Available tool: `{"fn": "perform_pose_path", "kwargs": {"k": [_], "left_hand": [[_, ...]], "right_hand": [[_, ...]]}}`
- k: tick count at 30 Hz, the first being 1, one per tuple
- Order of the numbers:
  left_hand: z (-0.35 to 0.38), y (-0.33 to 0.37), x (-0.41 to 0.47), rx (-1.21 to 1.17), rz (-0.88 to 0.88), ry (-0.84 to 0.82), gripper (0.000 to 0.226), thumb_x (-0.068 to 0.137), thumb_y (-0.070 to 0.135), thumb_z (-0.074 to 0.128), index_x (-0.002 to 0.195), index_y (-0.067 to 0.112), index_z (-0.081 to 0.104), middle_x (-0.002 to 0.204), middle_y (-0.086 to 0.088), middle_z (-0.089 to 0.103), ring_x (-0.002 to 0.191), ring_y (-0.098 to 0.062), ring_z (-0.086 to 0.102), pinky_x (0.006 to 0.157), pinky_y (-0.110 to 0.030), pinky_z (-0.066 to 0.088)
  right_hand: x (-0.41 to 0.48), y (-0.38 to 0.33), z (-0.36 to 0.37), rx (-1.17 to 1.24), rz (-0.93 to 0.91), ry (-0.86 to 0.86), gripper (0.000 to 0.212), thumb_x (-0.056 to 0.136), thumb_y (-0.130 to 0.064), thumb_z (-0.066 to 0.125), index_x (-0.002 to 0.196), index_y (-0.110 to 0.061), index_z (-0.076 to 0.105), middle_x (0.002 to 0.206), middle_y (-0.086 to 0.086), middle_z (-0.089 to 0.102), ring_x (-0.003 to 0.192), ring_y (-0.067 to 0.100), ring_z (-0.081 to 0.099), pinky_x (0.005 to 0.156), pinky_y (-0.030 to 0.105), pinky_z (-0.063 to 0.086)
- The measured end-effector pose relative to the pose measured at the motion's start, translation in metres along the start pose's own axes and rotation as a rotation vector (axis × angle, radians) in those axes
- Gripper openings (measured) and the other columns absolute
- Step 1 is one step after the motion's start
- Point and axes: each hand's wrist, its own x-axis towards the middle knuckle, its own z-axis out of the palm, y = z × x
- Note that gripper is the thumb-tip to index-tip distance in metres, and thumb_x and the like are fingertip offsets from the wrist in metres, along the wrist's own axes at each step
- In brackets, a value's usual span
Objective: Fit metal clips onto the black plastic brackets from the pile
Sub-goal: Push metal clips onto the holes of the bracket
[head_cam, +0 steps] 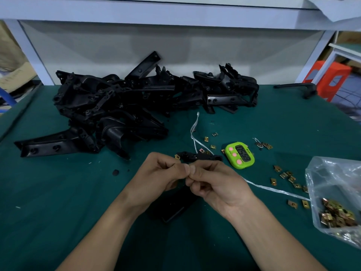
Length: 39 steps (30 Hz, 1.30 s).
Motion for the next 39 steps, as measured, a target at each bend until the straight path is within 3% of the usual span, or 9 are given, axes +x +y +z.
{"fn": "perform_pose_path", "kwargs": {"k": [5,9,11,15,18,22,27,34,39], "left_hand": [[0.004,-0.008,0.004,0.116,0.061,0.152,0.05,0.089,0.017,0.073,0.044,0.022,0.052,0.044,0.015,0.039,0.043,-0.001,0.031,0.046,-0.012,0.028],[0.002,-0.015,0.004,0.349,-0.004,0.275,0.052,0.083,0.046,0.068,0.046,0.017,0.046,0.046,0.009,0.034,0.045,-0.008,0.029,0.045,-0.023,0.026],[-0.001,-0.023,0.004,0.492,-0.057,0.425,0.056,0.083,0.049,0.066,0.054,0.008,0.041,0.046,0.009,0.031,0.045,-0.008,0.029,0.044,-0.024,0.026],[-0.01,-0.032,0.004,0.822,-0.164,0.653,0.051,0.088,0.051,0.063,0.055,0.014,0.05,0.041,0.01,0.044,0.039,-0.008,0.04,0.043,-0.025,0.031],[-0.011,-0.032,0.003,1.059,-0.241,0.692,0.026,0.088,0.054,0.061,0.071,0.034,0.066,0.05,0.014,0.057,0.05,0.0,0.048,0.048,-0.02,0.028],[-0.01,-0.03,0.003,1.056,-0.218,0.702,0.009,0.088,0.043,0.064,0.096,0.039,0.066,0.055,0.014,0.059,0.056,0.004,0.049,0.05,-0.018,0.031],[-0.007,-0.026,0.002,1.031,-0.107,0.606,0.008,0.08,0.04,0.072,0.087,0.043,0.071,0.056,0.016,0.057,0.063,-0.001,0.053,0.055,-0.018,0.036],[-0.009,-0.03,0.001,0.996,-0.072,0.493,0.013,0.073,0.034,0.086,0.077,0.037,0.075,0.071,0.015,0.058,0.079,-0.007,0.049,0.073,-0.029,0.04],[-0.009,-0.029,0.001,0.88,-0.006,0.58,0.019,0.075,0.022,0.085,0.081,0.035,0.071,0.079,0.016,0.059,0.086,-0.004,0.052,0.074,-0.011,0.037]], "right_hand": [[0.003,0.0,-0.002,0.013,-0.004,0.049,0.017,0.058,-0.022,0.082,0.069,-0.009,0.078,0.06,0.01,0.063,0.047,0.009,0.053,0.043,0.016,0.037],[0.003,-0.004,-0.009,-0.185,-0.017,0.131,0.017,0.087,-0.01,0.072,0.072,-0.012,0.078,0.066,0.011,0.068,0.052,0.015,0.062,0.047,0.021,0.045],[0.001,-0.009,-0.012,-0.517,-0.101,0.258,0.029,0.095,-0.019,0.068,0.067,-0.013,0.073,0.061,0.006,0.068,0.049,0.016,0.06,0.047,0.025,0.043],[-0.006,-0.013,-0.011,-1.48,-0.127,0.707,0.065,0.085,-0.074,0.053,0.054,-0.018,0.055,0.048,-0.006,0.051,0.051,0.021,0.048,0.052,0.032,0.036],[-0.006,-0.007,0.003,-1.702,0.076,0.756,0.071,0.081,-0.089,0.03,0.066,-0.023,0.052,0.062,-0.004,0.048,0.063,0.024,0.046,0.062,0.036,0.035],[-0.001,-0.002,0.01,-1.801,0.172,0.673,0.067,0.083,-0.087,0.031,0.069,-0.023,0.046,0.064,-0.003,0.048,0.064,0.023,0.047,0.061,0.035,0.034],[-0.005,-0.015,0.002,-1.768,0.258,0.596,0.054,0.078,-0.078,0.053,0.074,-0.024,0.047,0.068,-0.007,0.047,0.057,0.016,0.039,0.053,0.031,0.025],[-0.015,-0.026,-0.019,-1.745,0.112,0.561,0.043,0.08,-0.049,0.073,0.104,-0.023,0.048,0.104,-0.003,0.055,0.086,0.027,0.051,0.07,0.033,0.036],[-0.012,-0.022,-0.027,-1.691,-0.074,0.572,0.04,0.08,-0.036,0.071,0.097,-0.028,0.036,0.071,-0.009,0.049,0.058,0.014,0.045,0.052,0.033,0.028]]}}
